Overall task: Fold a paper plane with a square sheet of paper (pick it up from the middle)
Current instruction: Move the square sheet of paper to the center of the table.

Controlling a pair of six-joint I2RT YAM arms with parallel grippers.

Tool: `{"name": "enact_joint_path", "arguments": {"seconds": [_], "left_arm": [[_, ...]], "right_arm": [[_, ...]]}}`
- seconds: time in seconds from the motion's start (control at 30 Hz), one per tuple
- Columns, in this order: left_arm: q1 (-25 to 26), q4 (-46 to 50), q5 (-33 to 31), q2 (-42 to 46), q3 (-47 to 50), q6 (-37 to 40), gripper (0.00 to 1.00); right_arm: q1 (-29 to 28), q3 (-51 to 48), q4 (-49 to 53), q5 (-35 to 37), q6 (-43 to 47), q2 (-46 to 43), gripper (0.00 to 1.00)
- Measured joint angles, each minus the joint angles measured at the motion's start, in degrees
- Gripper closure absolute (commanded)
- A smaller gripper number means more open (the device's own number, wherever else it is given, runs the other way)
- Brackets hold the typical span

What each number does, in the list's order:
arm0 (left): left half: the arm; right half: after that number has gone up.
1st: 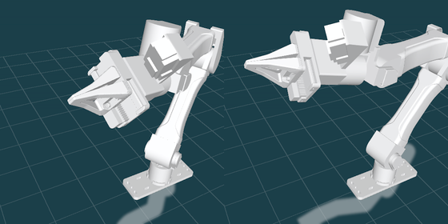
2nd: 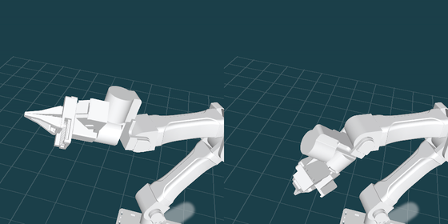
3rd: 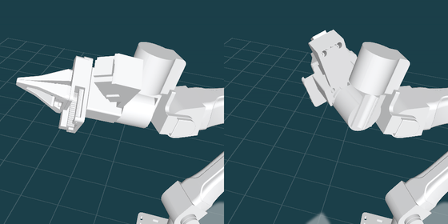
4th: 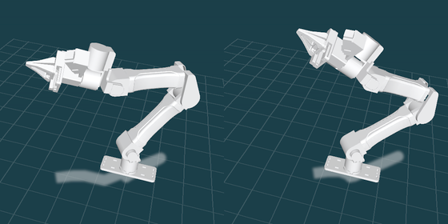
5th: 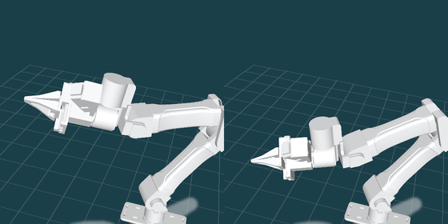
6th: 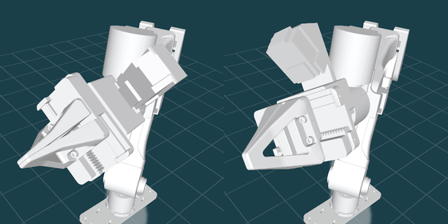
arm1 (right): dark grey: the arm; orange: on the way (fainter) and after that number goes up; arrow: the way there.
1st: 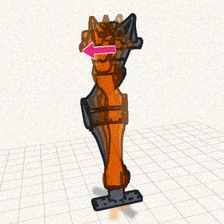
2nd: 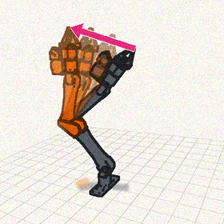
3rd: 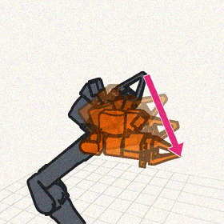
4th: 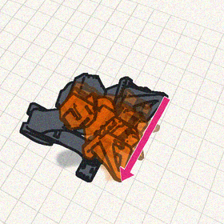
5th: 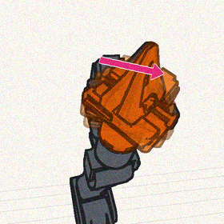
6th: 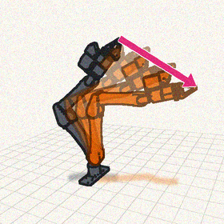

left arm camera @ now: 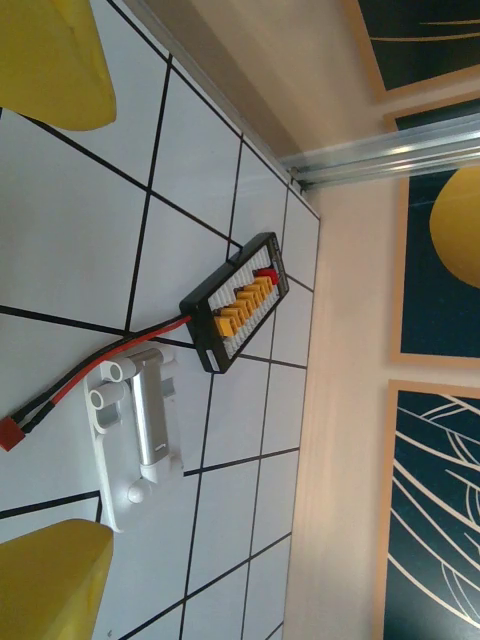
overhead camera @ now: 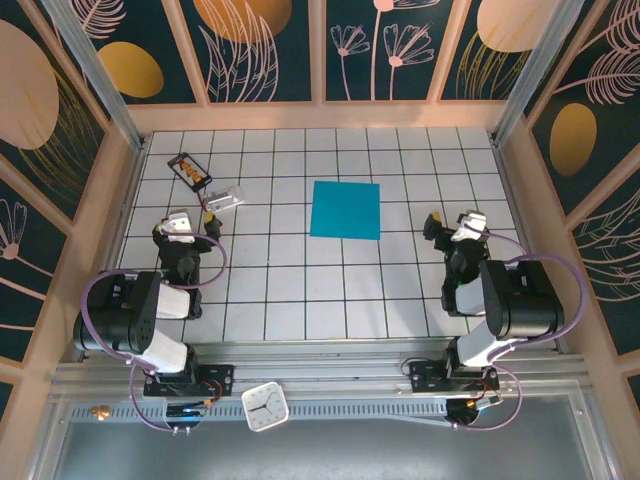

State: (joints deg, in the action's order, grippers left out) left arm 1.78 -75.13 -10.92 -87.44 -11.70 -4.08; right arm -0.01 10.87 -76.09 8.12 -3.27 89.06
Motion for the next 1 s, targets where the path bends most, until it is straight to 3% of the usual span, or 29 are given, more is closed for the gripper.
{"name": "enact_joint_path", "arguments": {"seconds": [0.53, 1.0], "left_arm": [[0.0, 0.0, -0.2, 0.0, 0.0, 0.0, 0.01], [0.0, -0.1, -6.1, 0.0, 0.1, -1.4, 0.01]], "right_arm": [[0.0, 0.0, 0.0, 0.0, 0.0, 0.0, 0.01], [0.0, 0.0, 0.0, 0.0, 0.0, 0.0, 0.01]]}}
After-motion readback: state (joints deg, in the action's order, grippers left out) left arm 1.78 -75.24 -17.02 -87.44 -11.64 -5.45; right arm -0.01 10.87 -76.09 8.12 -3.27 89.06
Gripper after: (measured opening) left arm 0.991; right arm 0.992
